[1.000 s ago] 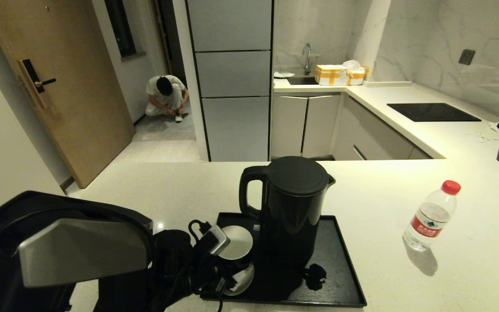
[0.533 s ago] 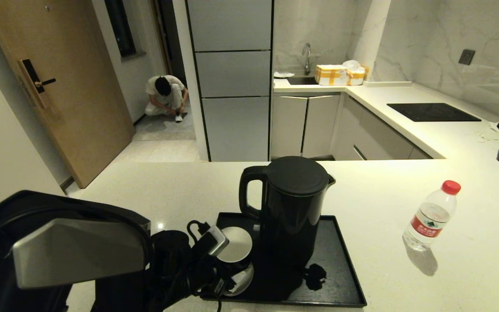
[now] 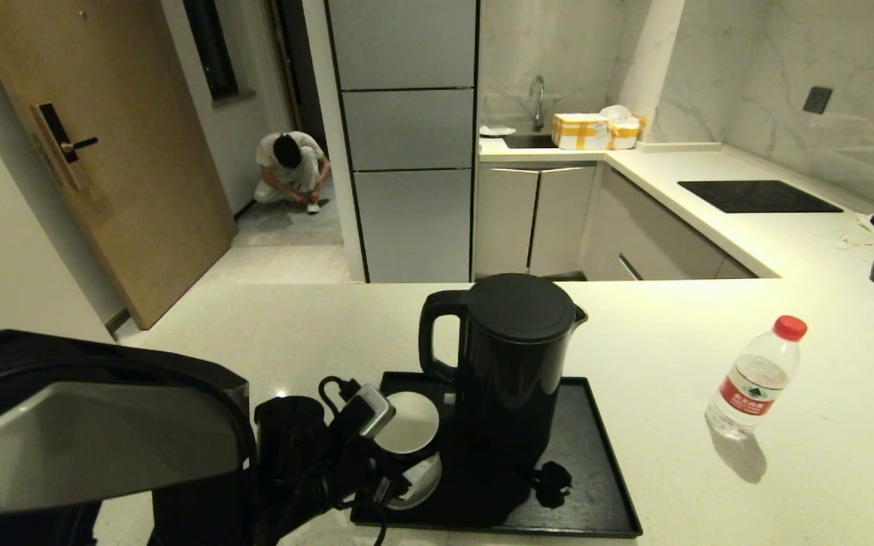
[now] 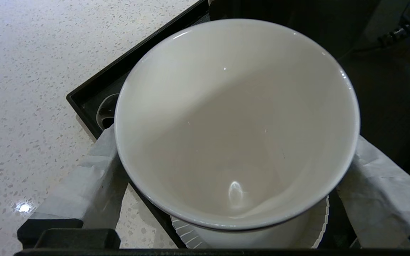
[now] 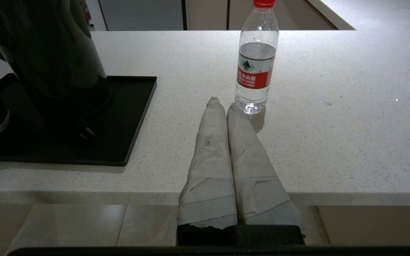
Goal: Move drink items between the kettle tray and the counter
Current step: Pick up the tea cup
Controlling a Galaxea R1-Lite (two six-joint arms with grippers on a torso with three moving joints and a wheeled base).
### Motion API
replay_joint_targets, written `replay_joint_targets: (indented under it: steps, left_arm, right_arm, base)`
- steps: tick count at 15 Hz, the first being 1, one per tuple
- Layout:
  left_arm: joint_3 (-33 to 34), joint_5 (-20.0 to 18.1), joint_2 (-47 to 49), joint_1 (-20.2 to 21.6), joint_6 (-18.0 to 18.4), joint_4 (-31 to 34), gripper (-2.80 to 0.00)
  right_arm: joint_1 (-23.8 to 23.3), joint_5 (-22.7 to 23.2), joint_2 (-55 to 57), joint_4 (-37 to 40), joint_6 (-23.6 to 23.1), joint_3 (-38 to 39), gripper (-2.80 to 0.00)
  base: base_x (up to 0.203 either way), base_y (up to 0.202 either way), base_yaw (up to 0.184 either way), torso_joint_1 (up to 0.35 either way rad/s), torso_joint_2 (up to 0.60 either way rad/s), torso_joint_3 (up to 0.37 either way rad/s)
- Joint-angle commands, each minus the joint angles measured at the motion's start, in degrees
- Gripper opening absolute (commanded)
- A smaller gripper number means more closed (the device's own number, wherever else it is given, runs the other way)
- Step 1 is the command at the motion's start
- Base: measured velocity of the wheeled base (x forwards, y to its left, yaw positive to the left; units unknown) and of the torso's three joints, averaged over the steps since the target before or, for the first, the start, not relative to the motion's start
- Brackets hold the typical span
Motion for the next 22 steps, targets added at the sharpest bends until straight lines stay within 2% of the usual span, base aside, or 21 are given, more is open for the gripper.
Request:
replay_joint_targets:
  steps: [1, 4, 5, 13, 22]
  left_arm:
    - [0.16, -0.08, 0.34, -0.09, 0.12, -0.51, 0.00]
    - [0.07, -0.08, 0.75, -0.09, 0.12, -0.51, 0.00]
    - [0.07, -0.08, 0.78, -0.09, 0.12, -0.51, -2.80]
    - [-0.28, -0.08, 1.73, -0.18, 0.12, -0.51, -2.80]
    - [1.37, 0.97, -2.80, 1.12, -1.57, -0.51, -2.80]
  right_arm:
    - [-0.02, -0.06, 0.00, -0.06, -0.05, 0.09, -2.80]
    - [-0.02, 0.01, 0.00, -0.06, -0.05, 0.09, -2.80]
    - [-0.02, 0.02, 0.00, -0.06, -0.05, 0.09, -2.80]
    - [-0.02, -0.06, 0.00, -0.06, -0.05, 0.09, -2.80]
    - [-0.02, 0.02, 0.00, -0.06, -0.05, 0.09, -2.80]
  base:
    - [0.000, 0.000, 0.000, 0.000, 0.00, 0.000]
    - [0.000, 0.000, 0.000, 0.000, 0.00, 0.000]
    - [0.000, 0.000, 0.000, 0.000, 0.00, 0.000]
    - [0.000, 0.000, 0.000, 0.000, 0.00, 0.000]
    - [0.000, 0.000, 0.000, 0.000, 0.00, 0.000]
